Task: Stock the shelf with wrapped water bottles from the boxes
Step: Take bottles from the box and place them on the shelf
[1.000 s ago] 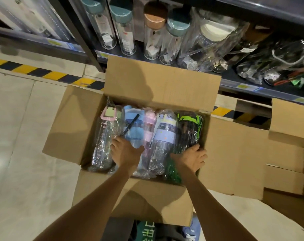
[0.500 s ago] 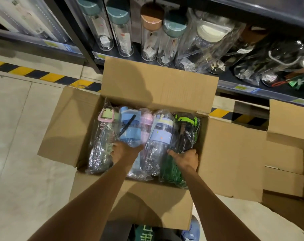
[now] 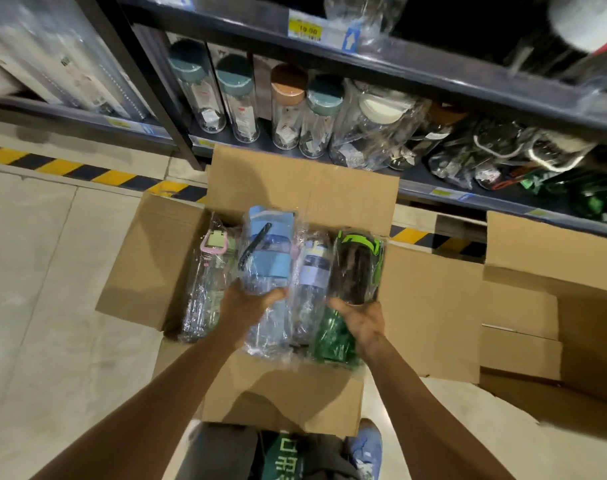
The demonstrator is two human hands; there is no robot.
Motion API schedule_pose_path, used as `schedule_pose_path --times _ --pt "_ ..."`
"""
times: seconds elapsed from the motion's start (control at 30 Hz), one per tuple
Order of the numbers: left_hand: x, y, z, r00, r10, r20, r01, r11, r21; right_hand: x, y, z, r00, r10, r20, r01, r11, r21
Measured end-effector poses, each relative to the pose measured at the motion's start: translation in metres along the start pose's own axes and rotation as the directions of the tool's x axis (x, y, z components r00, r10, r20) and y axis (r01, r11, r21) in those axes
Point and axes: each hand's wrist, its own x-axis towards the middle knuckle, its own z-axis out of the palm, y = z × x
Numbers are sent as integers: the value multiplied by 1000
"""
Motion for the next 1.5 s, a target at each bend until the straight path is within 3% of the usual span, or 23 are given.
schedule_pose_path --times 0.17,0.33,0.43,0.6,0.77,0.93,1.1,1.3,1.5 --pt "-63 65 -37 991 132 15 -129 981 -142 -69 -45 -60 982 -190 12 188 975 118" --pt "-150 138 -76 946 322 39 -303 921 -244 -164 -111 -144 905 -422 56 397 884 247" --pt "-213 188 -98 913 406 38 -375 874 -309 -223 -144 -198 872 -490 10 477 852 215" --pt "-322 264 -133 779 627 29 -582 739 -338 -344 -195 -288 777 -628 -52 621 750 227" --pt "-411 334 -163 648 761 18 -693 600 -398 -436 -235 -358 638 -745 -197 770 606 200" --pt "-497 396 -190 501 861 82 -770 487 -412 -526 -268 -420 496 -814 -302 867 448 219" --pt "-570 442 -202 367 929 50 -844 355 -402 -581 -293 -465 353 -839 -415 931 273 242" --pt "-624 486 -213 300 953 49 -894 299 -335 -626 -310 -501 261 -855 -449 957 167 238" --pt "-663 523 -208 206 976 72 -914 219 -340 -636 -319 -531 222 -862 -456 962 117 247"
